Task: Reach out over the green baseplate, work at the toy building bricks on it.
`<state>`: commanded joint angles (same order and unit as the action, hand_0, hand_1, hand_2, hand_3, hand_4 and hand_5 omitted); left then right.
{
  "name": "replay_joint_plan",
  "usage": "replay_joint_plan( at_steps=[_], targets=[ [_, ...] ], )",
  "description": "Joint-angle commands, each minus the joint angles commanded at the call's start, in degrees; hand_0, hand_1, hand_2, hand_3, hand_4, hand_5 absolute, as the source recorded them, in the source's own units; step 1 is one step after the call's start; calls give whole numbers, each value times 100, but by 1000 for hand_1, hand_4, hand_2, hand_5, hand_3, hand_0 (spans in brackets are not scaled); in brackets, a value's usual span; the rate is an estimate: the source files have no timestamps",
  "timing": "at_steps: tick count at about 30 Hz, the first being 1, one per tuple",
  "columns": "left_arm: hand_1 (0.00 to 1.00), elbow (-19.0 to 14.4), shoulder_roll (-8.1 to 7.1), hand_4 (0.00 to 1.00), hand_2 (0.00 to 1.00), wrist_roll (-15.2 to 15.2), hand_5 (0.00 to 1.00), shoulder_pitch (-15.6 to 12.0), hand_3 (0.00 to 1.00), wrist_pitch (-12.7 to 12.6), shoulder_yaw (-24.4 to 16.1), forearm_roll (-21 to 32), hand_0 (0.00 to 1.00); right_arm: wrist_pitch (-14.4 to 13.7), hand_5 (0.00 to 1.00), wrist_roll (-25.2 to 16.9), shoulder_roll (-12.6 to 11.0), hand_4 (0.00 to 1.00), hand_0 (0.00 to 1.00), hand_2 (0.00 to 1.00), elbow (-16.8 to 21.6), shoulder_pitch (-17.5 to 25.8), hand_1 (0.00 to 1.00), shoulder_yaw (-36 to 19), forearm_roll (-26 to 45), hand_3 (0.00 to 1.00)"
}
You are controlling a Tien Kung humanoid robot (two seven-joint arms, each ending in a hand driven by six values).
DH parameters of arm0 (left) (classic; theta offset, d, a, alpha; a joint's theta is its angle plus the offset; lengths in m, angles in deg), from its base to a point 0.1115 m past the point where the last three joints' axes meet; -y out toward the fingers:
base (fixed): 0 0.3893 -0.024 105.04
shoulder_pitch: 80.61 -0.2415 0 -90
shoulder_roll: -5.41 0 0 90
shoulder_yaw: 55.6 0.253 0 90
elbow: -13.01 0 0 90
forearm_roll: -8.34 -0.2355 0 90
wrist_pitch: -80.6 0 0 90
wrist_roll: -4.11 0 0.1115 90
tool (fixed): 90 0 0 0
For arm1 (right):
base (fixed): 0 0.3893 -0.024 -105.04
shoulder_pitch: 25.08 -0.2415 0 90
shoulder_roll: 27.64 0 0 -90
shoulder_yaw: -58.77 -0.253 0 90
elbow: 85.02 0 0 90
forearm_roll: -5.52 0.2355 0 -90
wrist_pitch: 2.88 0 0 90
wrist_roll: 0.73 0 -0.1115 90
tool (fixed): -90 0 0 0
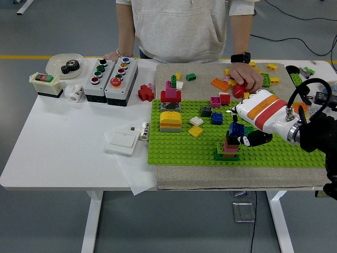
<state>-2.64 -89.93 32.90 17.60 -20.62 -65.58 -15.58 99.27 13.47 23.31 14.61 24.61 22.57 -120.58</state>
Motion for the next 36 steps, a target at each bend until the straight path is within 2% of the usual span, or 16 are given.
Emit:
replay_joint_plan(
  at_steps=[36],
  targets=[
    [556, 0, 1, 855, 657, 12, 914, -6, 821, 4, -33, -58, 425, -3, 447, -137, 57, 754, 217, 542, -88, -35, 426, 40, -5, 520]
  ],
)
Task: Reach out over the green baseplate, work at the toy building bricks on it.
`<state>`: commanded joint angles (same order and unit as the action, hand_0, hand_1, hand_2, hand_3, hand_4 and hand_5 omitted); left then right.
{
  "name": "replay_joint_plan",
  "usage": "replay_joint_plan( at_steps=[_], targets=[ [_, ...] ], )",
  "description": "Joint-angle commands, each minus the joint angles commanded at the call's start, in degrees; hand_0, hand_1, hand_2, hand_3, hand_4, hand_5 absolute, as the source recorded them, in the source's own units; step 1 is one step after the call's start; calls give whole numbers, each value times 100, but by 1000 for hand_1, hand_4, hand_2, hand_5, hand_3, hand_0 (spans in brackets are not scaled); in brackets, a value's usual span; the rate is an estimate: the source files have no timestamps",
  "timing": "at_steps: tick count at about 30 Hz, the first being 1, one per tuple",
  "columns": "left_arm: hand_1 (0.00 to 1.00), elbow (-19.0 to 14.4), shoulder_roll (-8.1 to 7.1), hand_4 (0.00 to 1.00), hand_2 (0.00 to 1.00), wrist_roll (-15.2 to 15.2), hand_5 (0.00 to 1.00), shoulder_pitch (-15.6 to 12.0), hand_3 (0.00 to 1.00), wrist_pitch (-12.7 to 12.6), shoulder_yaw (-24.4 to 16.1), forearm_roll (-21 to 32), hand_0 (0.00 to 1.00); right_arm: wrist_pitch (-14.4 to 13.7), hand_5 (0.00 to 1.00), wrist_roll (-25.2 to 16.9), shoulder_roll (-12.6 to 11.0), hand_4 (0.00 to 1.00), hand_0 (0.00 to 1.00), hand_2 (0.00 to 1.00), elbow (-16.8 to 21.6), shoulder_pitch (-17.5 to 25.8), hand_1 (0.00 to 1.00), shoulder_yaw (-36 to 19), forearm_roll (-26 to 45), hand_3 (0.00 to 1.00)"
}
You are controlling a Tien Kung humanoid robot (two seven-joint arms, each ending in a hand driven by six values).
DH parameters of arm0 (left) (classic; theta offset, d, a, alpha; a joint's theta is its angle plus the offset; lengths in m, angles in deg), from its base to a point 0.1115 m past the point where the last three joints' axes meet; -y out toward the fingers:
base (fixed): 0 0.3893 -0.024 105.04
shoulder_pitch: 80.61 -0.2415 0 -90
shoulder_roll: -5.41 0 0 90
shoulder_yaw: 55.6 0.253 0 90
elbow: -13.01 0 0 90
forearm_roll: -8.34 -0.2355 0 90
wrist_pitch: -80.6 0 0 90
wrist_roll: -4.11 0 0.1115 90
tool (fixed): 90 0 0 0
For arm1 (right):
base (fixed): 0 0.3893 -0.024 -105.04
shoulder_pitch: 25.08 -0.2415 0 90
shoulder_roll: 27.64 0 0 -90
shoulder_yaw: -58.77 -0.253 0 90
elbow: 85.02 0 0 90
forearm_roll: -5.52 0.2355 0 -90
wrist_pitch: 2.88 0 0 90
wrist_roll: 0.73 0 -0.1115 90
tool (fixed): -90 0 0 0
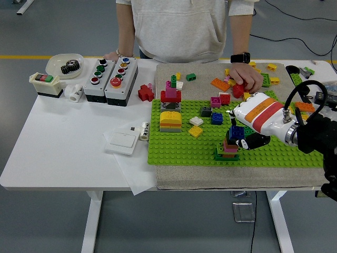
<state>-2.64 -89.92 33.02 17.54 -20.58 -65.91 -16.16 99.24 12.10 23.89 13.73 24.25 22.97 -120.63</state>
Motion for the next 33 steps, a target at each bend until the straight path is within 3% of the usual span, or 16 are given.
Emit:
replay_joint_plan(
  at_steps=[33],
  targets=[
    [553, 11, -6, 856, 655, -11, 913, 32, 819, 7, 22, 4, 419, 71, 448, -183, 25, 796, 232, 595, -126, -54, 447, -8, -55, 535]
  ],
)
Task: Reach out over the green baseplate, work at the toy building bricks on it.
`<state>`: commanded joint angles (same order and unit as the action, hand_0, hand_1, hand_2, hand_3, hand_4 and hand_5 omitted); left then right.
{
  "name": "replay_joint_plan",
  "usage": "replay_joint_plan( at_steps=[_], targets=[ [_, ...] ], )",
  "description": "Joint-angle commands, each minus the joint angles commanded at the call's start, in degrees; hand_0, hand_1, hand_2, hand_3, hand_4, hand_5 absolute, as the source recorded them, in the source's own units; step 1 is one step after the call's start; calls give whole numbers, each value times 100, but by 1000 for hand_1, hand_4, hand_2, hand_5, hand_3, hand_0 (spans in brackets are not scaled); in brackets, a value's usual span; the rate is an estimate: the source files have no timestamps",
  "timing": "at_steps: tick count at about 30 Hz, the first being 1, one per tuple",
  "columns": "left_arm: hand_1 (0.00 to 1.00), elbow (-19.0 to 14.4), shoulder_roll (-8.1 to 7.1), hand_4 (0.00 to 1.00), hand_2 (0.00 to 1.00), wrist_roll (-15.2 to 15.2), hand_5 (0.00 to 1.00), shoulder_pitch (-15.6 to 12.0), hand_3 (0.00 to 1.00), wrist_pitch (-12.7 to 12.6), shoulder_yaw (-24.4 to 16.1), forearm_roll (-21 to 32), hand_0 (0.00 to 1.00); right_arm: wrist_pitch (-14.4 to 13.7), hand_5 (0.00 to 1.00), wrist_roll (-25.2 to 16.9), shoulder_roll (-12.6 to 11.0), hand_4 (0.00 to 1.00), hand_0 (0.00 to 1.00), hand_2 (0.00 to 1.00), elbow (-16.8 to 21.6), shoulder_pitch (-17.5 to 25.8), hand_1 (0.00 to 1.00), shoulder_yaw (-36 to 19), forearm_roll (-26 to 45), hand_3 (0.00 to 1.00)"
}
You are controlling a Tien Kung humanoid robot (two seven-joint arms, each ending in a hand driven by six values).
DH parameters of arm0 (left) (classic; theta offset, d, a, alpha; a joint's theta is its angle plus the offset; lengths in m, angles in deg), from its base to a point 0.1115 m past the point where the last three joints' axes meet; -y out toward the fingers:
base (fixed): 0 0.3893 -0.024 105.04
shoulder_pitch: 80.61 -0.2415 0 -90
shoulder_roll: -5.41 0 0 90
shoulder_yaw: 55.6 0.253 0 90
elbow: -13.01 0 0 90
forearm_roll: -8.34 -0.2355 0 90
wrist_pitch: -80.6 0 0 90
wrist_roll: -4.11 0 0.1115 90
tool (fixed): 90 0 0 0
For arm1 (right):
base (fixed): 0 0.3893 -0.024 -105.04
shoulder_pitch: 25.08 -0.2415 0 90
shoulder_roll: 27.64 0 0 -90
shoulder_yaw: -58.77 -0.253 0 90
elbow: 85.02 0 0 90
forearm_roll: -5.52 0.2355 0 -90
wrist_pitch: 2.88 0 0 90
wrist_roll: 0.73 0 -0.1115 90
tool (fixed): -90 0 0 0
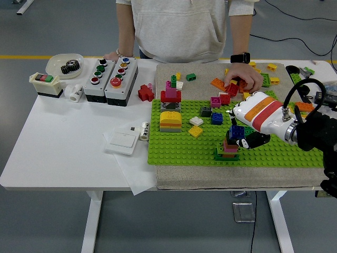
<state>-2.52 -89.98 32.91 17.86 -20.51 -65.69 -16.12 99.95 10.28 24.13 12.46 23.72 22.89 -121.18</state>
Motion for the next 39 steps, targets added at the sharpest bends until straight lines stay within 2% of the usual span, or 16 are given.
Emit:
replay_joint_plan(
  at_steps=[39],
  targets=[
    [549, 12, -1, 859, 653, 12, 913, -38, 817, 21, -40, -58, 415, 61, 476, -67, -2, 860, 248, 636, 21, 49, 462, -37, -64, 553]
  ],
)
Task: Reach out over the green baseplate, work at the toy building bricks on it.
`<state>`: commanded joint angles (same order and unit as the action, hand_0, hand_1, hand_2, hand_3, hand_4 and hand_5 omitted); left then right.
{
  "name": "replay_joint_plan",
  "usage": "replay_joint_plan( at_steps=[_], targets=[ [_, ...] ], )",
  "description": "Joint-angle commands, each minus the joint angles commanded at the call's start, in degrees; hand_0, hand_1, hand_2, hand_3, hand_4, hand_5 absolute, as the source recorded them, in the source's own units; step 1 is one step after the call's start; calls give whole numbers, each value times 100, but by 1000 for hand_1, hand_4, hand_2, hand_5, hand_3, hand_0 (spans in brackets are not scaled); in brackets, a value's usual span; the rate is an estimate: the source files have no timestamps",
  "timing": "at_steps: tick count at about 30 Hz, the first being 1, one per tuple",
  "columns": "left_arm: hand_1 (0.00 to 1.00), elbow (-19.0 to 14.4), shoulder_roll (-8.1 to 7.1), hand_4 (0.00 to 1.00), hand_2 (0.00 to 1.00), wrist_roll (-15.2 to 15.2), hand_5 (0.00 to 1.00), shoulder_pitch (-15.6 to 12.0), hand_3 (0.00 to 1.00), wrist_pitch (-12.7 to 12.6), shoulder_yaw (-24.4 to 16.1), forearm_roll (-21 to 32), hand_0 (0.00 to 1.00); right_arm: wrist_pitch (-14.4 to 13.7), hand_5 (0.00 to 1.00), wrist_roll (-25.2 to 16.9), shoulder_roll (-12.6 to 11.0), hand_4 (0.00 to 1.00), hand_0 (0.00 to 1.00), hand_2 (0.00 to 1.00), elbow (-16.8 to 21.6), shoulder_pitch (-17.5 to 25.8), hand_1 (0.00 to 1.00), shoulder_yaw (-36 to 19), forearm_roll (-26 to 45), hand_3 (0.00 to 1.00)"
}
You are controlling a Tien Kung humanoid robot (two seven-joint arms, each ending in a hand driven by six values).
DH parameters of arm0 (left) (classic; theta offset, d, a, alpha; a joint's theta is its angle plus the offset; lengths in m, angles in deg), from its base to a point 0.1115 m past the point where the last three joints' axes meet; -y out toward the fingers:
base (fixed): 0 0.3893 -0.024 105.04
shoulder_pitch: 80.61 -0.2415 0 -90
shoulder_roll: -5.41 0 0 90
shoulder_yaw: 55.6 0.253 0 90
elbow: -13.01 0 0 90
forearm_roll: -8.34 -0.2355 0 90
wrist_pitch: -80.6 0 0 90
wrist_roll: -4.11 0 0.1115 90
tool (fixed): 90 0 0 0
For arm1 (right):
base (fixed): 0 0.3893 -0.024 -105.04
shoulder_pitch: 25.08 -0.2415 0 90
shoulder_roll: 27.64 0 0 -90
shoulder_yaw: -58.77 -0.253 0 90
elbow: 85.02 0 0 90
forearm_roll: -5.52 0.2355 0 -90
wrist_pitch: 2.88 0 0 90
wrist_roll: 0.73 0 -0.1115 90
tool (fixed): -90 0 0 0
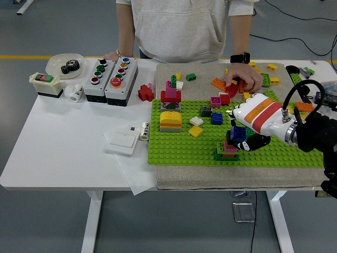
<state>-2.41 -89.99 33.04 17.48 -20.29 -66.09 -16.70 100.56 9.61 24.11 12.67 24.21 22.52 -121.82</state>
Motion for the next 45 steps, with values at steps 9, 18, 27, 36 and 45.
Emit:
replay_joint_plan(
  at_steps=[9, 18, 27, 36, 45],
  targets=[
    [551, -3, -1, 858, 652, -12, 914, 13, 816, -4, 26, 33, 414, -17, 484, -21, -8, 872, 259, 652, -50, 9, 471, -64, -94, 556],
    [549, -4, -2, 858, 652, -23, 914, 27, 816, -11, 45, 60, 416, -2, 483, -54, -11, 887, 265, 665, -105, 9, 478, -83, -179, 571],
    [549, -4, -5, 858, 652, -27, 914, 33, 816, -13, 53, 63, 416, 25, 485, -73, -23, 892, 265, 664, -138, -15, 481, -78, -220, 573],
    [548, -7, -10, 857, 650, -27, 915, 44, 815, -11, 54, 59, 414, 24, 494, -76, -23, 902, 265, 665, -165, -27, 482, -77, -236, 574],
    [548, -4, -10, 857, 651, -26, 915, 47, 815, -10, 50, 54, 414, 21, 509, -76, -28, 918, 269, 667, -95, -50, 491, -82, -199, 579]
  ],
)
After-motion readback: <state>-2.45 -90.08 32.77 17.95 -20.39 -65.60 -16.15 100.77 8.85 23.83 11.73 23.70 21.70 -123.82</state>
